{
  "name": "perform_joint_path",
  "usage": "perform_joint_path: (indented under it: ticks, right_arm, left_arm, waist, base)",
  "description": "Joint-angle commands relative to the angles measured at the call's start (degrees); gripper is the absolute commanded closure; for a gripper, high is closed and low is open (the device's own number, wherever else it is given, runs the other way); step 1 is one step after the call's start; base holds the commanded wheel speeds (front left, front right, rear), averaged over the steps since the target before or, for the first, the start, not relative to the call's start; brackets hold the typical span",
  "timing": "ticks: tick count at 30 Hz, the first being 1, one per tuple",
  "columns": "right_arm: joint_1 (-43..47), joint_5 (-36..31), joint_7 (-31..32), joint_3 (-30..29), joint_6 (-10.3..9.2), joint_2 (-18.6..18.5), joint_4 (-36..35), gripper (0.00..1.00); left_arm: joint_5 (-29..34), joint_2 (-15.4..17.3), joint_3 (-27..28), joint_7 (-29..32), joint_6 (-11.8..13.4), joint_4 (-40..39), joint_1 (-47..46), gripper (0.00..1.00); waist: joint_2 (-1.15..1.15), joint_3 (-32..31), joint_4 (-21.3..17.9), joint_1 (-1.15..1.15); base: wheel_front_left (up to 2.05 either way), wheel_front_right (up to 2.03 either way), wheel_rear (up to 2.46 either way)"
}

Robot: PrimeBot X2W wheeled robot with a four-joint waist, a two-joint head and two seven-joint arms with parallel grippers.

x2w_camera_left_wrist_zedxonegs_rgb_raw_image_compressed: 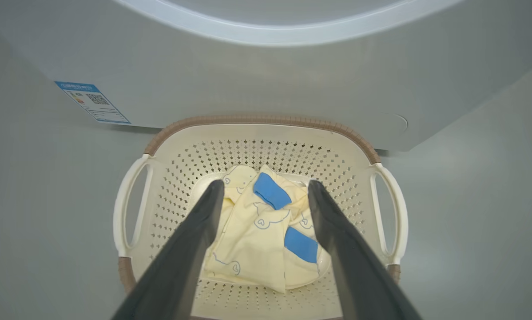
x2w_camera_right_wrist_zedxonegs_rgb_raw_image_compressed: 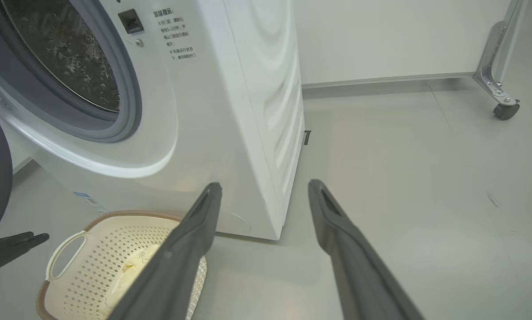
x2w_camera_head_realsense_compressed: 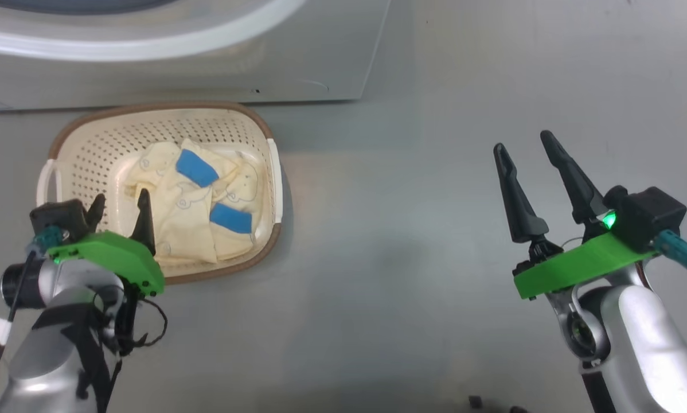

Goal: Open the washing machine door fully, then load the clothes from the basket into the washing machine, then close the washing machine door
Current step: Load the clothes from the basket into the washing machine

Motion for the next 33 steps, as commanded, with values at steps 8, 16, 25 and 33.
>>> perform_joint_path:
  ticks: [8,16,25,33]
  right_arm:
    - [-5.60,1.00,-2.65,3.14,0.58,-0.62,-0.86,0.00]
    - [-9.37,1.10,-4.52,4.64,0.58,-0.45,-1.26,0.00]
    - [-11.39,1.64,-5.83,6.14,0.58,0.01,-0.82,0.00]
    - [-12.46,3.06,-6.56,7.66,0.58,0.54,0.69,0.00]
  left_arm:
    - [-1.50,2.75,0.71,1.24,-3.04,8.89,-9.84,0.00]
    - [-3.22,5.41,-0.88,2.85,-4.19,15.23,-17.51,0.00]
    - [-5.55,8.94,-4.47,5.12,-4.30,17.47,-23.17,0.00]
    - [-7.88,13.23,-7.39,7.66,-4.31,17.86,-26.03,0.00]
  waist:
    - [0.00,12.91,-4.42,-0.02]
    - [0.00,21.67,-6.42,-0.02]
    - [0.00,28.12,-8.73,-0.02]
    - [0.00,31.94,-11.28,-0.02]
  base:
    - [0.00,0.00,0.00]
    - [0.00,0.00,0.00]
    - [0.00,0.00,0.00]
    - [0.00,0.00,0.00]
